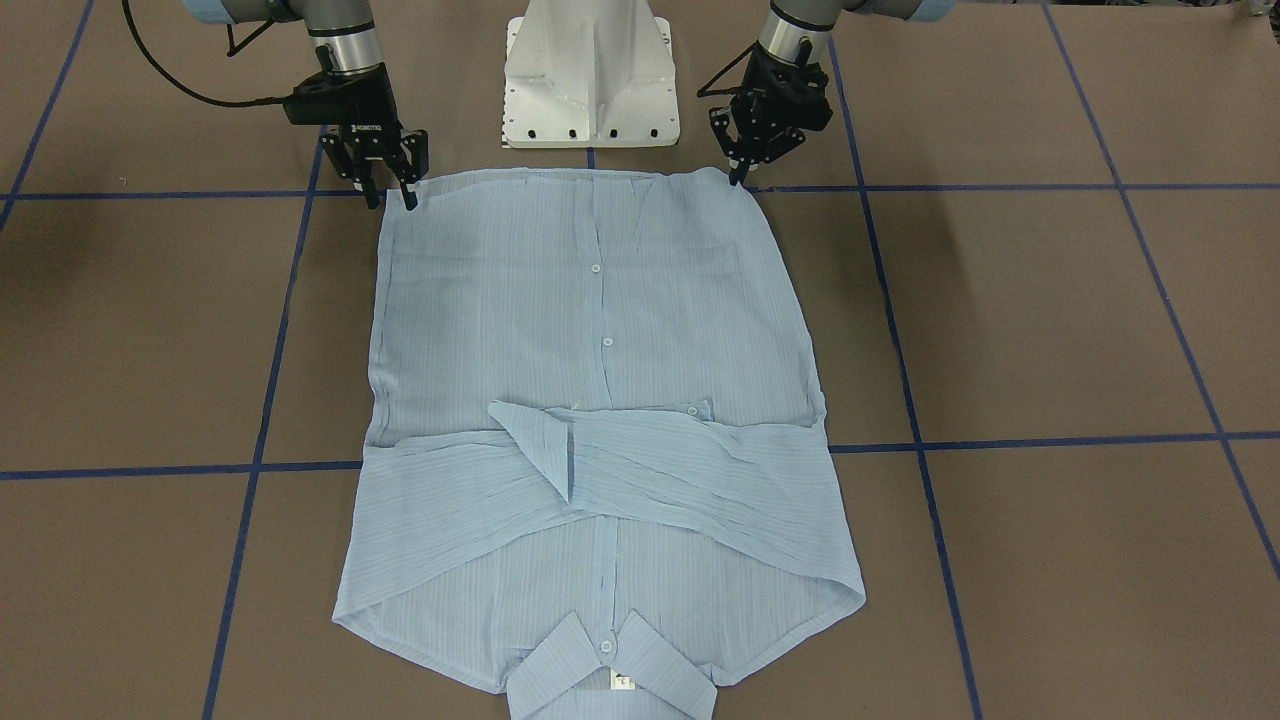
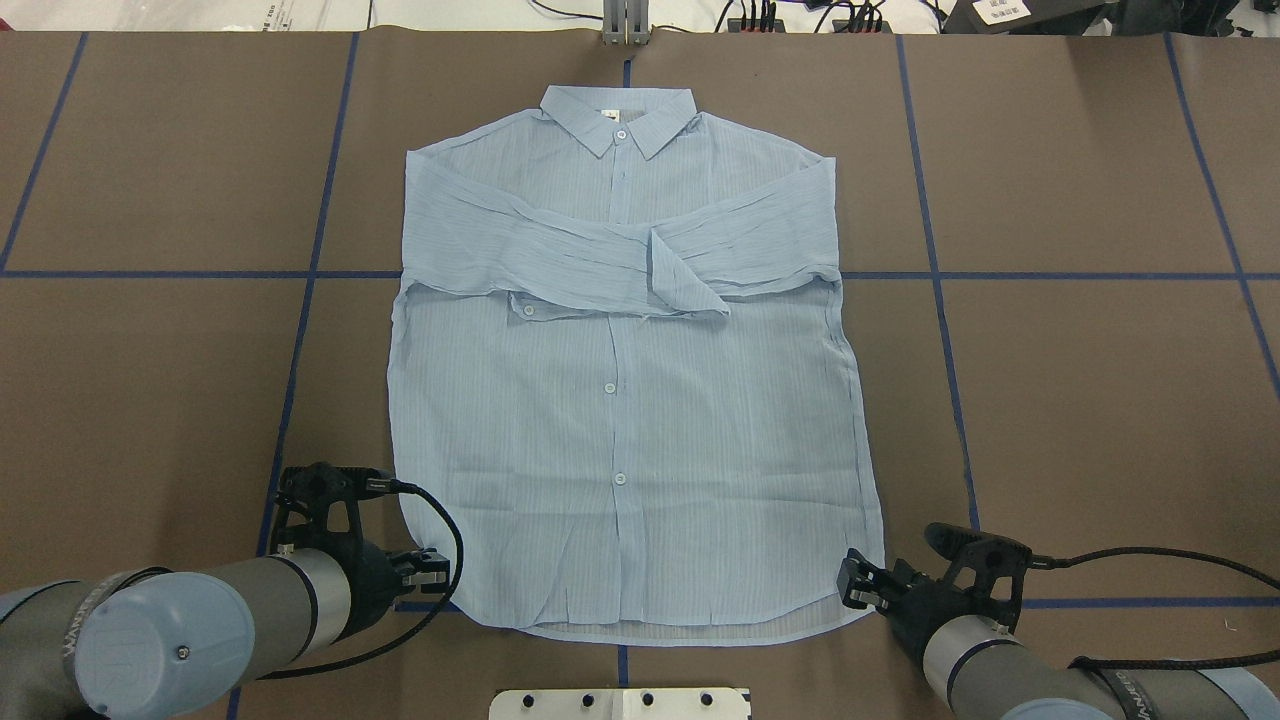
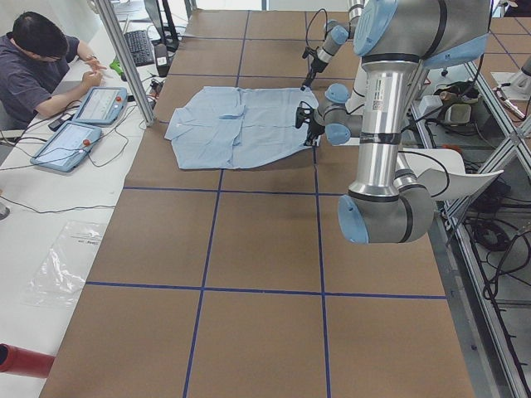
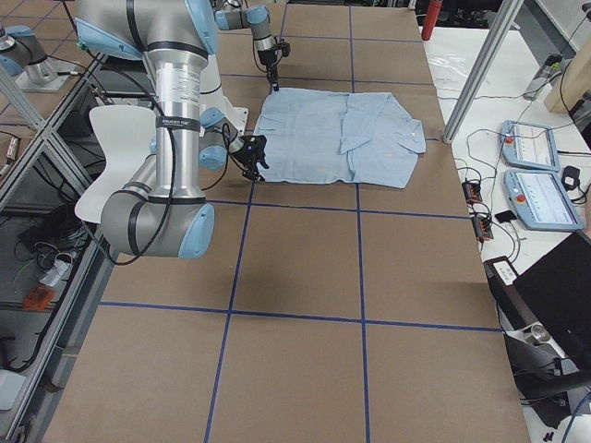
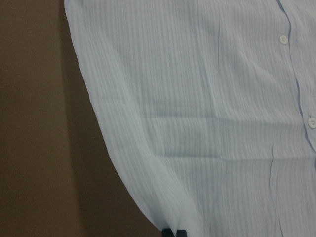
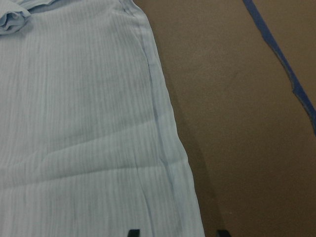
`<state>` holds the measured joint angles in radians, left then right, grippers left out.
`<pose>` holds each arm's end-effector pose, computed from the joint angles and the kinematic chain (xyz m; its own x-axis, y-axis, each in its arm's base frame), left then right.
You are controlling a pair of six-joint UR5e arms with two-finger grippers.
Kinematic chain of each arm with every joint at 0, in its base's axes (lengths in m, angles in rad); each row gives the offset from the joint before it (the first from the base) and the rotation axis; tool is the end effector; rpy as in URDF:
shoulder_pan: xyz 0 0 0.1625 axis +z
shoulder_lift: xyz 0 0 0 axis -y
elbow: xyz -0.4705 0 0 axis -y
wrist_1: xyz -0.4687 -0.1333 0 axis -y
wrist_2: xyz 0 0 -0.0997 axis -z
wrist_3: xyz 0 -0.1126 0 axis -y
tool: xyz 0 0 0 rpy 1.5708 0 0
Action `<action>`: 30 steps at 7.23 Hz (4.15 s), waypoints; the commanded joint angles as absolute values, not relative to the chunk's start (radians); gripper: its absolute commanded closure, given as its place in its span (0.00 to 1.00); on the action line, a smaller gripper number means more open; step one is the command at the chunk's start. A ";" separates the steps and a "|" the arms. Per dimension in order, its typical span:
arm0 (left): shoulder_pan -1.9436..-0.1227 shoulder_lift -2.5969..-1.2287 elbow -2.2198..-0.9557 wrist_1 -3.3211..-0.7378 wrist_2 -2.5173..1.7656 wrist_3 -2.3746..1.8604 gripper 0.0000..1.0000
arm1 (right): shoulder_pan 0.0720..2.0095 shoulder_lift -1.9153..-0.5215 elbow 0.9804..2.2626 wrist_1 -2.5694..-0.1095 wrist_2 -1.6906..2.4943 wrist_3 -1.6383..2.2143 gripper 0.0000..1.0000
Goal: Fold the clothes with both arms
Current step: 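Lower both grippers to the hem corners nearest the robot and grasp them, then lift the hem with both grippers and fold it toward the collar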
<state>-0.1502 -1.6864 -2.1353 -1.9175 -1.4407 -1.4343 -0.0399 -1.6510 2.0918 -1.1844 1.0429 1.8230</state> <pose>0.5373 -0.2309 0.3076 0.5421 0.0544 -0.8386 0.1861 0.9653 0.1830 -0.5325 -0.1689 0.4240 0.5712 0.1929 0.7978 -0.4942 0.8569 0.1465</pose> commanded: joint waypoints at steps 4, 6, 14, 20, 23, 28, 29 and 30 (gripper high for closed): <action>-0.150 -1.684 -2.135 -1.917 -1.440 -1.434 1.00 | -0.061 -1.661 2.095 -1.241 1.048 1.809 0.60; -0.150 -1.683 -2.135 -1.917 -1.442 -1.434 1.00 | -0.067 -1.661 2.095 -1.241 1.048 1.805 0.86; -0.167 -1.677 -2.387 -1.762 -1.572 -1.387 1.00 | 0.023 -1.623 2.626 -1.827 1.282 1.747 1.00; -0.415 -1.866 -2.536 -1.359 -1.763 -1.141 1.00 | 0.309 -1.146 2.692 -2.306 1.526 1.486 1.00; -0.622 -1.995 -2.345 -1.361 -1.759 -0.996 1.00 | 0.550 -1.031 2.556 -2.281 1.611 1.327 1.00; -0.729 -2.102 -1.995 -1.584 -1.697 -0.948 1.00 | 0.771 -0.997 2.072 -1.782 1.654 1.203 1.00; -0.729 -2.114 -1.891 -1.680 -1.665 -0.948 1.00 | 0.779 -0.997 1.969 -1.696 1.652 1.201 1.00; -0.729 -2.132 -1.793 -1.743 -1.649 -0.948 1.00 | 0.778 -0.997 1.889 -1.642 1.648 1.201 1.00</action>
